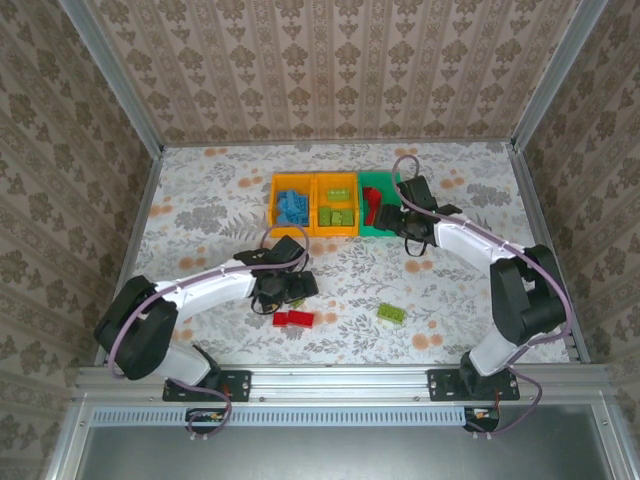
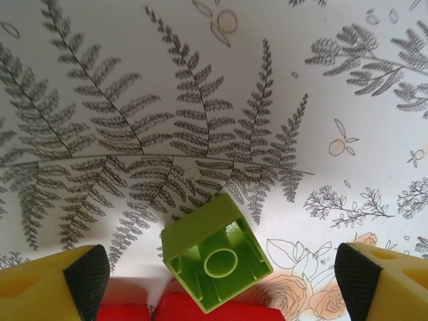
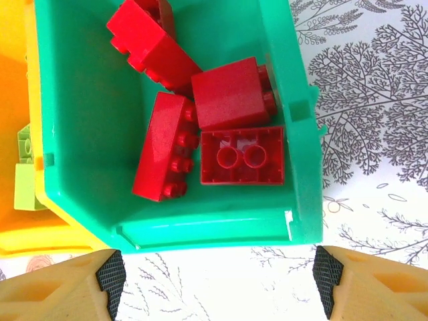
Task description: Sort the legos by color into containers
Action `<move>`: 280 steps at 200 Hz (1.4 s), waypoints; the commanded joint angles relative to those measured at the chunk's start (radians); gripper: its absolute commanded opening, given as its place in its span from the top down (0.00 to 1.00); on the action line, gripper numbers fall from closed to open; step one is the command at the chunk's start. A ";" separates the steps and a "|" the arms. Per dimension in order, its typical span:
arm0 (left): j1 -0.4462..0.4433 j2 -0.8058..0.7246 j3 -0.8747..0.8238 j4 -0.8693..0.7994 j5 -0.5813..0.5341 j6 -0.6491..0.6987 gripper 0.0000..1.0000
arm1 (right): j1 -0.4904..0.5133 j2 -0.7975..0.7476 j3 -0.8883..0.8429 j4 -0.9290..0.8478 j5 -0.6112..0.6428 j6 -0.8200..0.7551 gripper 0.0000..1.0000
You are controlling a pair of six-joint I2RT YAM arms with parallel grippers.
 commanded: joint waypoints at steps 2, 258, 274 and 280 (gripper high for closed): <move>-0.009 0.030 0.057 -0.061 0.017 -0.063 0.11 | -0.009 -0.052 -0.044 0.046 0.014 -0.031 0.21; 0.027 0.327 0.298 -0.177 0.024 0.104 0.69 | -0.178 -0.312 -0.338 0.072 -0.070 -0.074 0.19; 0.036 0.345 0.329 -0.178 0.019 0.138 0.74 | -0.177 -0.349 -0.364 0.070 -0.087 -0.075 0.21; 0.039 0.351 0.340 -0.174 0.017 0.150 0.74 | -0.175 -0.360 -0.370 0.063 -0.097 -0.076 0.21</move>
